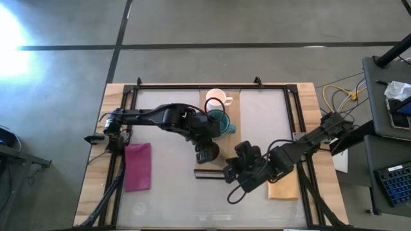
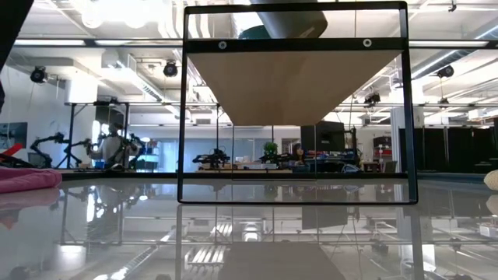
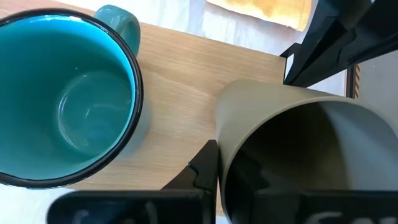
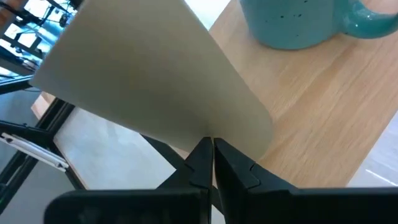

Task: Stack small to large cups/mugs on shelf
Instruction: Put the gray cup on the shelf

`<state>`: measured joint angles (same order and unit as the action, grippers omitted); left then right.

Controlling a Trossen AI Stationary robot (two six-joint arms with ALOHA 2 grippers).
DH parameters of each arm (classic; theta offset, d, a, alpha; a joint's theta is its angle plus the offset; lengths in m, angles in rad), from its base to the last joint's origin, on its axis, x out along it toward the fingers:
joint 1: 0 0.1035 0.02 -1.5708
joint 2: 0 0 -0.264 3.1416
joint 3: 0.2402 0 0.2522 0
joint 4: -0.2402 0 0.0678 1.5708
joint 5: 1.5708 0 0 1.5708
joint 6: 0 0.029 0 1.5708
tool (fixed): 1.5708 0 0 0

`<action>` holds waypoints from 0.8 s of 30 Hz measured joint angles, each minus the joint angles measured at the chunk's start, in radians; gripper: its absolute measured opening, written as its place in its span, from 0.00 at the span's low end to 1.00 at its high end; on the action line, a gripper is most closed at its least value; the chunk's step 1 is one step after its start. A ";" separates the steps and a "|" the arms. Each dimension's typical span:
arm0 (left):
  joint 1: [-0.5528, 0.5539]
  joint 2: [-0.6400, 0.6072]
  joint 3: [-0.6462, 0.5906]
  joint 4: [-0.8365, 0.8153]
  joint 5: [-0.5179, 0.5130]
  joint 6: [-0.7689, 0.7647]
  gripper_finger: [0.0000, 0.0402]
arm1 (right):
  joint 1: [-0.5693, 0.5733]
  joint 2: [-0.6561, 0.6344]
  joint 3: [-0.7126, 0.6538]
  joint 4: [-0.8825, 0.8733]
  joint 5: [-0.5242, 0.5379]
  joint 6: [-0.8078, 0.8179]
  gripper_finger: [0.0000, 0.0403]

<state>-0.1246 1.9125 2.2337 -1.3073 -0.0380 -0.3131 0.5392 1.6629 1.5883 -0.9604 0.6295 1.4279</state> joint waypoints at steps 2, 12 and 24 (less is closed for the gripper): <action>0.000 0.000 0.000 0.001 0.000 0.006 0.01 | 0.001 0.002 0.000 0.000 0.000 0.000 0.02; 0.000 0.000 0.000 0.023 -0.001 0.016 0.16 | 0.001 0.002 -0.020 0.002 0.001 0.008 0.02; 0.000 0.000 -0.031 0.034 0.010 0.042 0.20 | 0.001 0.002 -0.041 0.003 0.000 0.034 0.02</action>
<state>-0.1242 1.9125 2.2024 -1.2730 -0.0282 -0.2715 0.5404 1.6650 1.5471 -0.9570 0.6300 1.4620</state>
